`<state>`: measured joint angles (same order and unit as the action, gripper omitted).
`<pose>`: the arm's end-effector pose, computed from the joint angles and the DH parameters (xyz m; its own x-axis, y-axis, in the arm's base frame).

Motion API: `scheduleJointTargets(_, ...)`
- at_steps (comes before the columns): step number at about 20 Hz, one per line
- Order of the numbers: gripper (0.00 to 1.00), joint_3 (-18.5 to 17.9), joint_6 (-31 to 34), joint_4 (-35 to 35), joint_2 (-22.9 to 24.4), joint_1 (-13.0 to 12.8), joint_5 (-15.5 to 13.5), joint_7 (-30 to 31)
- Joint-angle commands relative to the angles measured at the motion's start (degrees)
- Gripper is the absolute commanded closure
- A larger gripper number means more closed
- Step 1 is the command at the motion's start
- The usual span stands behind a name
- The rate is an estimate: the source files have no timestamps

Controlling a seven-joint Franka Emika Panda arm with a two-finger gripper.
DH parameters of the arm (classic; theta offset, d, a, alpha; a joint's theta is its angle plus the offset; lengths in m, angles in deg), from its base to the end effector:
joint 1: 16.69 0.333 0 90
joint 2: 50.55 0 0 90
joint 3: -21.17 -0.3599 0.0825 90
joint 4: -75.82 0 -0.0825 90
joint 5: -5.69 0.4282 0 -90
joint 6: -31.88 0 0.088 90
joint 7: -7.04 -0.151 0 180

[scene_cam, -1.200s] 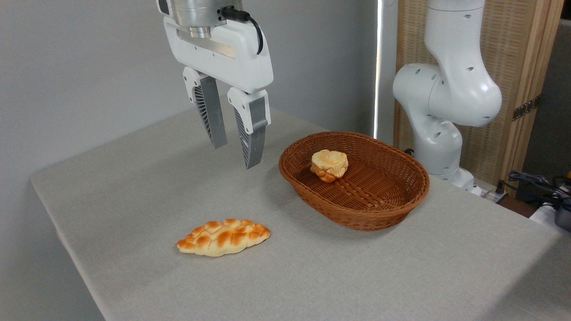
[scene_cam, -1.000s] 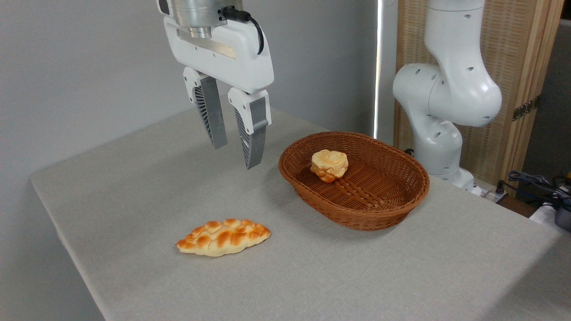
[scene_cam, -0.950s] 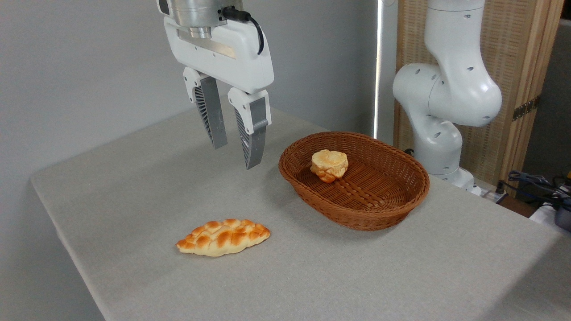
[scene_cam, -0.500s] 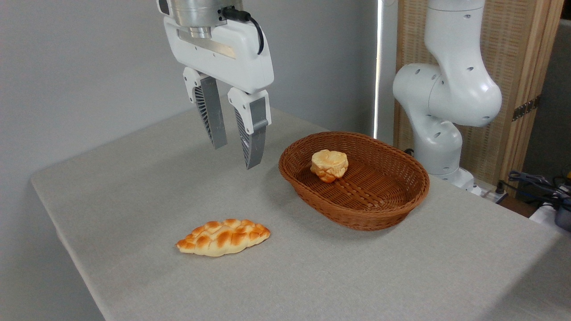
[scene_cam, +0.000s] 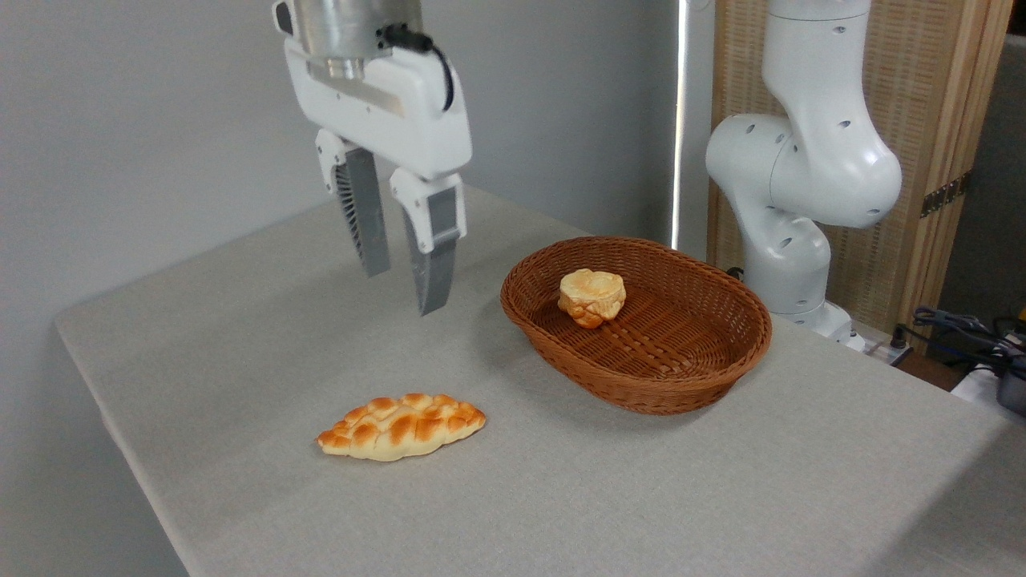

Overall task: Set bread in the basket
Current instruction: 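Lower the open gripper down onto the braided bread roll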

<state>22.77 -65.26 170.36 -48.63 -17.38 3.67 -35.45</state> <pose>0.6009 -0.0292 0.6148 0.7088 -0.7008 0.0812 -0.7012 -0.7124 -0.0279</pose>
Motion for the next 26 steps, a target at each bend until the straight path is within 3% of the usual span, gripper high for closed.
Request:
scheduleJointTargets(1,0.0,0.3,-6.5,5.7,0.0,-0.2,0.1,0.0)
scheduleJointTargets(5,0.0,2.9,-7.5,11.3,-0.3,-0.2,0.0,-0.5)
scheduleJointTargets(13,0.0,8.4,-21.6,21.6,-3.0,-0.2,0.3,-6.8)
scheduleJointTargets(15,0.0,8.3,-22.9,21.9,-3.3,-0.2,2.2,-9.4)
scheduleJointTargets(17,0.0,8.4,-23.9,21.9,-4.4,-0.2,7.4,-9.8)
scheduleJointTargets(19,0.0,8.4,-24.8,22.3,-5.1,-0.2,9.8,-9.9)
scheduleJointTargets(26,0.0,9.2,-25.1,22.4,-6.6,-0.2,10.0,-9.6)
